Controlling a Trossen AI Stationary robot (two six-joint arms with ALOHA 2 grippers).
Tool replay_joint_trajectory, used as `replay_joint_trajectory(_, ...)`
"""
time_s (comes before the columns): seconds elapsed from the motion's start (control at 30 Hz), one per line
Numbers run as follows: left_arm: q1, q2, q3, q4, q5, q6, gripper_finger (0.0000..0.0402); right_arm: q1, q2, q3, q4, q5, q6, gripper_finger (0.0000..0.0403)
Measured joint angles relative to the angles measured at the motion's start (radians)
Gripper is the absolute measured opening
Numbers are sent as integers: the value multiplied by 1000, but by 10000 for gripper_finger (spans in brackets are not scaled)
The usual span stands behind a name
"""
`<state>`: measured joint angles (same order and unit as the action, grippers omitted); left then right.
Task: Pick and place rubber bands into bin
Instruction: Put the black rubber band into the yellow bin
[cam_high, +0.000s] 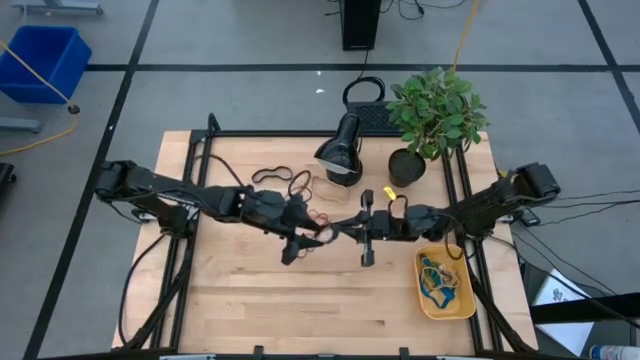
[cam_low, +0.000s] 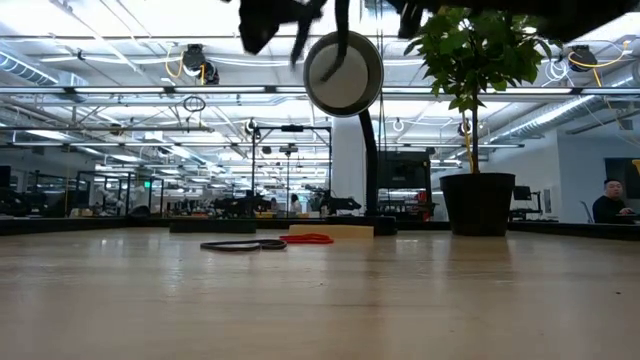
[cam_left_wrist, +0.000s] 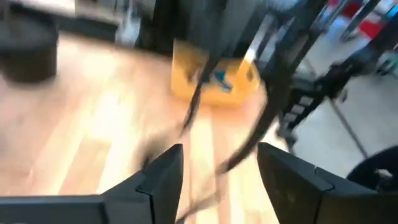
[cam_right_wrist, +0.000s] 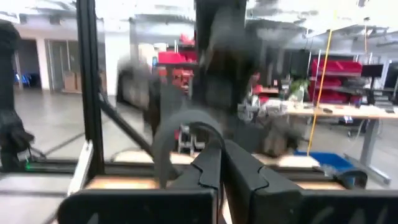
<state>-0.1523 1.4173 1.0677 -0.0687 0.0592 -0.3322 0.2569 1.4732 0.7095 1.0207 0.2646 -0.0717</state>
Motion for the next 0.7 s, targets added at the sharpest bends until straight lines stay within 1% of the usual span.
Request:
replay_joint_trajectory(0.13, 0, -2, 1, -88, -1, -37, 220, 7, -95, 0, -168, 2, -5, 1)
replay_joint_trajectory(0.23, 0, -1, 0, -174, -16, -63, 218, 22, -201, 0, -317, 15, -20, 1)
replay_joint_trajectory(0.4, 0, 0, 0, -225, -53, -90, 216, 100, -390, -1, -678, 129, -8, 0)
replay_joint_trajectory(0.47, 0, 0, 0, -230, -63, -92, 216, 143, -471, 0, -793, 187, 42, 0)
replay_joint_trajectory(0.57, 2, 0, 0, -227, -68, -92, 216, 213, -575, 0, -965, 254, 164, 0)
replay_joint_trajectory(0.63, 3, 0, 0, -228, -69, -92, 216, 258, -630, 0, -1064, 287, 246, 0)
replay_joint_trajectory(0.7, 3, 0, 0, -227, -69, -92, 216, 301, -671, 4, -1157, 293, 312, 0)
